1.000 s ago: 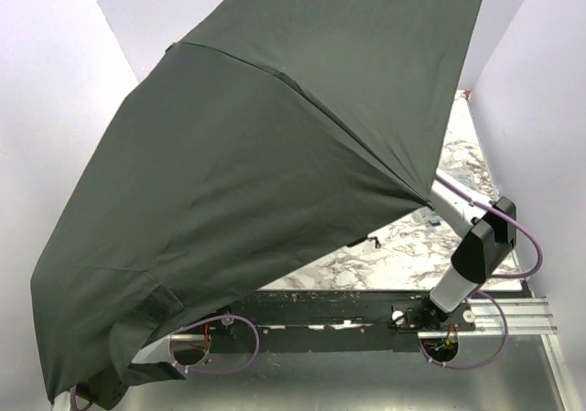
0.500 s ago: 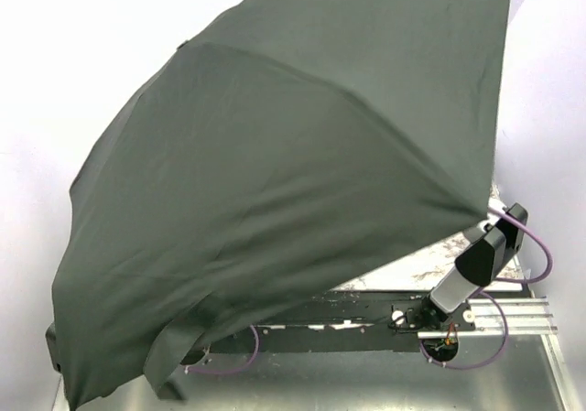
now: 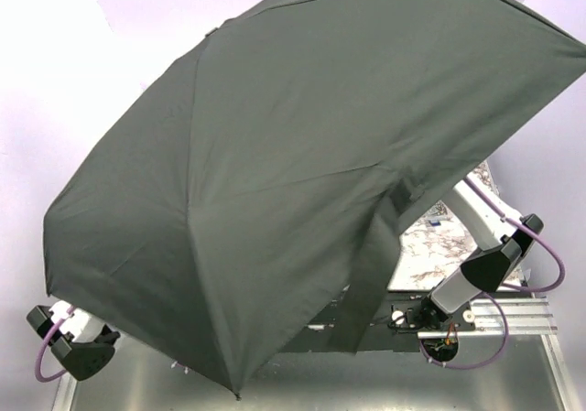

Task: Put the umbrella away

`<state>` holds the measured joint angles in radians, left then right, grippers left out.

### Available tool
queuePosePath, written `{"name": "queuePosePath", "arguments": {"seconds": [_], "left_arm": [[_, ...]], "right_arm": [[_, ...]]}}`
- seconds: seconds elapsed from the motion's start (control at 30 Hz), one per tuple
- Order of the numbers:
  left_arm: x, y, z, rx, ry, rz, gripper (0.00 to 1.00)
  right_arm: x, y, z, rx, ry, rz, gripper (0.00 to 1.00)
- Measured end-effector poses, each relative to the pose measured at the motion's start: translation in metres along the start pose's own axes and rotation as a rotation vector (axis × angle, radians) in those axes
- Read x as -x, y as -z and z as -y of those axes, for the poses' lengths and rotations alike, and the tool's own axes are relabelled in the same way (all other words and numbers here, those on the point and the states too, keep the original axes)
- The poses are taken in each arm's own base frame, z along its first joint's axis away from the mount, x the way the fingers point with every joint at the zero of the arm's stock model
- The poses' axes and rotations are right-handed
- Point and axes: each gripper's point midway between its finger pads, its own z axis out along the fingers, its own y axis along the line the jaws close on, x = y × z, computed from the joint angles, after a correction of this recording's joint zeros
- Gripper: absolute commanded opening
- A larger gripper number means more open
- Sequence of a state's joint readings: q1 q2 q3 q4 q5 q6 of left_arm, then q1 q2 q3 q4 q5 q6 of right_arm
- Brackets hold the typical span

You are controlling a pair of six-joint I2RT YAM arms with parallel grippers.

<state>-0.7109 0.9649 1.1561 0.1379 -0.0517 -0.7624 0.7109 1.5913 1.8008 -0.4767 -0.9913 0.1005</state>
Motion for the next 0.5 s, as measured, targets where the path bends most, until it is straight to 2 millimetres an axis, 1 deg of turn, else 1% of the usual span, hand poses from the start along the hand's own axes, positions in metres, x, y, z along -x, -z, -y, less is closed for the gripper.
{"name": "queuePosePath", "arguments": {"seconds": [0.03, 0.1, 0.17, 0.23, 0.3, 0.43, 0.47, 0.5], "left_arm": [[-0.001, -0.001, -0.001, 0.004, -0.009, -0.001, 0.1], [-0.003, -0.001, 0.001, -0.005, -0.01, -0.001, 0.46], [-0.004, 0.001, 0.004, -0.038, 0.0, 0.019, 0.66], [-0.005, 0.007, 0.008, -0.077, 0.022, 0.037, 0.77], [-0.007, 0.015, 0.011, -0.114, 0.027, 0.052, 0.82], [-0.006, 0.031, 0.015, -0.178, 0.04, 0.094, 0.84], [-0.005, 0.033, 0.017, -0.195, 0.044, 0.104, 0.84], [-0.003, 0.034, 0.023, -0.228, 0.054, 0.118, 0.84]], "right_arm": [[-0.002, 0.001, 0.0, 0.002, -0.013, -0.006, 0.01], [-0.003, 0.003, -0.003, 0.025, -0.032, -0.01, 0.01], [-0.001, 0.006, -0.008, 0.057, -0.056, -0.005, 0.01], [0.003, 0.011, -0.01, 0.078, -0.085, 0.005, 0.01], [0.008, 0.019, -0.009, 0.091, -0.116, 0.018, 0.01], [0.014, 0.029, -0.012, 0.12, -0.162, 0.036, 0.01], [0.016, 0.03, -0.014, 0.132, -0.171, 0.039, 0.01], [0.017, 0.031, -0.022, 0.173, -0.189, 0.039, 0.01]]}}
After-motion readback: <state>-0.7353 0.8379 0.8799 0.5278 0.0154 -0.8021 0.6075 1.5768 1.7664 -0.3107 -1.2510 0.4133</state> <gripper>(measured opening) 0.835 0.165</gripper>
